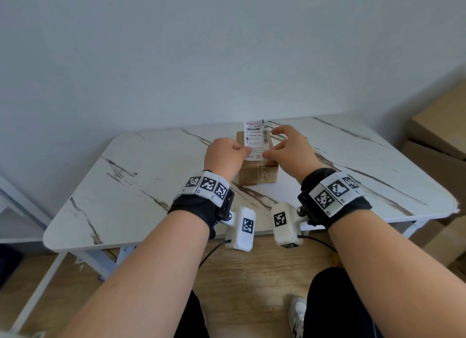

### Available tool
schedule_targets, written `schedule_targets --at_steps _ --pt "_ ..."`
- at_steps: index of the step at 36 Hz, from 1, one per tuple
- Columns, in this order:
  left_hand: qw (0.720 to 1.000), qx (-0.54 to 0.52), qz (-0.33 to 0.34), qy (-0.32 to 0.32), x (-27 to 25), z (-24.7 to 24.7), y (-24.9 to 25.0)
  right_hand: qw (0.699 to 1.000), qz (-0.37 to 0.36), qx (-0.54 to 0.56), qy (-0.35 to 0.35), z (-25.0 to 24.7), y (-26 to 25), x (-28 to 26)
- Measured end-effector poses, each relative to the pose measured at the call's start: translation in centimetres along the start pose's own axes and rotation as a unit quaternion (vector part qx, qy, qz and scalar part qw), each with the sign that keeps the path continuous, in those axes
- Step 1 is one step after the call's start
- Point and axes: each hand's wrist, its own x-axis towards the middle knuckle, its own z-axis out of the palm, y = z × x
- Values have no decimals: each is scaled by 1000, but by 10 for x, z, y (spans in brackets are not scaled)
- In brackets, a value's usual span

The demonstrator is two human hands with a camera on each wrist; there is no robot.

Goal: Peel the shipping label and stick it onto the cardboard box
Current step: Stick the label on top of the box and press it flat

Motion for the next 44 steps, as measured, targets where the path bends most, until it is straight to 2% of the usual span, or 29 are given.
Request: schedule_targets --at_steps 32,44 --pt "999 26 16 17 16 6 -4 992 13 -129 -1 5 2 24" --pt "997 73 22 16 17 10 -4 988 16 -153 3 7 1 23"
